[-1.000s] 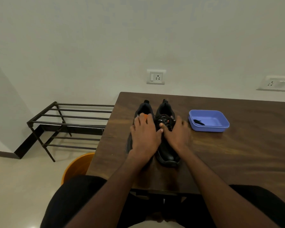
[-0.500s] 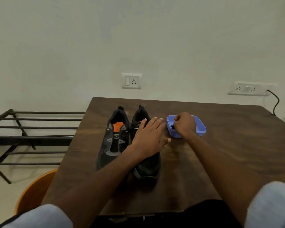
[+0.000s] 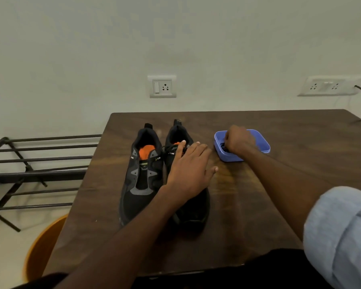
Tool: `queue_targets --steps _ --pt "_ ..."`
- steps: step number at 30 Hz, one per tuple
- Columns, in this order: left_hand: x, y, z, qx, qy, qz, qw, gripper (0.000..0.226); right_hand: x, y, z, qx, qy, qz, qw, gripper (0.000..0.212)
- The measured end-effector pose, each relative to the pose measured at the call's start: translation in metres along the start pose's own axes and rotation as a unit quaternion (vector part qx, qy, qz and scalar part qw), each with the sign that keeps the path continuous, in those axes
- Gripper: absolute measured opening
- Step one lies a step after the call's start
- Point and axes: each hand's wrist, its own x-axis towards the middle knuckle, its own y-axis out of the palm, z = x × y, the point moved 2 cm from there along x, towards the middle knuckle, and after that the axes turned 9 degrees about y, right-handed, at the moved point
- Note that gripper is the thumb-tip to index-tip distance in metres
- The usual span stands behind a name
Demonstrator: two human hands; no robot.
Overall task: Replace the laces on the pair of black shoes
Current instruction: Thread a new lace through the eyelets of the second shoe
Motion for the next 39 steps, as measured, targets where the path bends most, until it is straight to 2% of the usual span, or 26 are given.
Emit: queue_targets --steps 1,4,7,9,11,12,14,16,18,20,22,24,28,29,31,32,33,34,36,37,39 --pt "-0.001 -0.002 0.001 -0.016 -0.003 -0.017 1.000 0.051 -0.001 -0.004 0.000 0.006 0.004 -0.019 1.000 0.004" --pt "-0.001 -0.015 0.003 -0.086 -0.018 -0.090 0.992 0.042 -0.007 -0.026 0.000 0.074 0.029 -0.064 0.995 0.016" --pt "0.003 -0.037 0.009 -0.171 -0.072 -0.152 0.971 0.046 -0.030 -0.062 0.007 0.248 0.004 -0.060 0.967 0.024" --pt "0.001 -0.057 0.012 -0.271 -0.124 -0.168 0.940 0.060 -0.068 -0.088 0.018 0.407 -0.032 0.000 0.913 0.014" --pt "-0.009 -0.079 0.006 -0.394 -0.147 -0.132 0.898 0.070 -0.116 -0.105 0.029 0.553 -0.051 0.095 0.826 0.004" --pt "-0.015 -0.089 0.002 -0.454 -0.152 -0.104 0.872 0.066 -0.138 -0.110 0.032 0.600 -0.056 0.132 0.787 0.003" --pt "-0.033 -0.108 -0.006 -0.518 -0.162 -0.043 0.839 0.045 -0.178 -0.109 0.036 0.657 -0.057 0.174 0.731 0.005" --pt "-0.051 -0.123 -0.008 -0.538 -0.170 -0.020 0.826 0.028 -0.201 -0.105 0.040 0.686 -0.041 0.191 0.701 0.004" --pt "-0.068 -0.134 -0.003 -0.551 -0.193 -0.043 0.811 0.032 -0.207 -0.101 0.043 0.691 -0.024 0.190 0.697 0.005" --pt "-0.080 -0.144 0.003 -0.550 -0.203 -0.061 0.808 0.033 -0.206 -0.099 0.050 0.712 -0.009 0.215 0.668 0.006" --pt "-0.084 -0.146 0.007 -0.547 -0.197 -0.038 0.813 0.032 -0.204 -0.095 0.057 0.750 0.015 0.272 0.603 0.010" --pt "-0.081 -0.141 0.007 -0.555 -0.190 -0.006 0.810 0.042 -0.207 -0.092 0.066 0.772 0.039 0.335 0.539 0.012" --pt "-0.069 -0.131 -0.009 -0.655 -0.167 0.048 0.735 0.042 -0.209 -0.092 0.079 0.812 0.048 0.403 0.420 0.006" --pt "-0.069 -0.131 -0.011 -0.658 -0.155 0.066 0.734 0.039 -0.207 -0.095 0.079 0.822 0.043 0.404 0.399 0.007" --pt "-0.071 -0.135 -0.011 -0.625 -0.128 0.094 0.765 0.033 -0.200 -0.101 0.072 0.844 0.041 0.381 0.376 0.012" --pt "-0.071 -0.138 -0.008 -0.602 -0.126 0.093 0.783 0.030 -0.197 -0.103 0.067 0.851 0.047 0.354 0.385 0.016" --pt "-0.072 -0.143 -0.004 -0.584 -0.136 0.077 0.797 0.027 -0.194 -0.104 0.061 0.851 0.063 0.309 0.420 0.020" --pt "-0.073 -0.149 0.001 -0.573 -0.154 0.048 0.804 0.026 -0.191 -0.104 0.055 0.834 0.082 0.249 0.485 0.023" --pt "-0.076 -0.163 0.014 -0.547 -0.188 -0.022 0.816 0.027 -0.178 -0.098 0.039 0.734 0.121 0.102 0.660 0.030" --pt "-0.078 -0.169 0.021 -0.523 -0.200 -0.053 0.827 0.027 -0.171 -0.095 0.033 0.664 0.129 0.042 0.735 0.033" --pt "-0.082 -0.175 0.030 -0.483 -0.217 -0.103 0.842 0.029 -0.164 -0.090 0.024 0.488 0.114 -0.010 0.865 0.034"
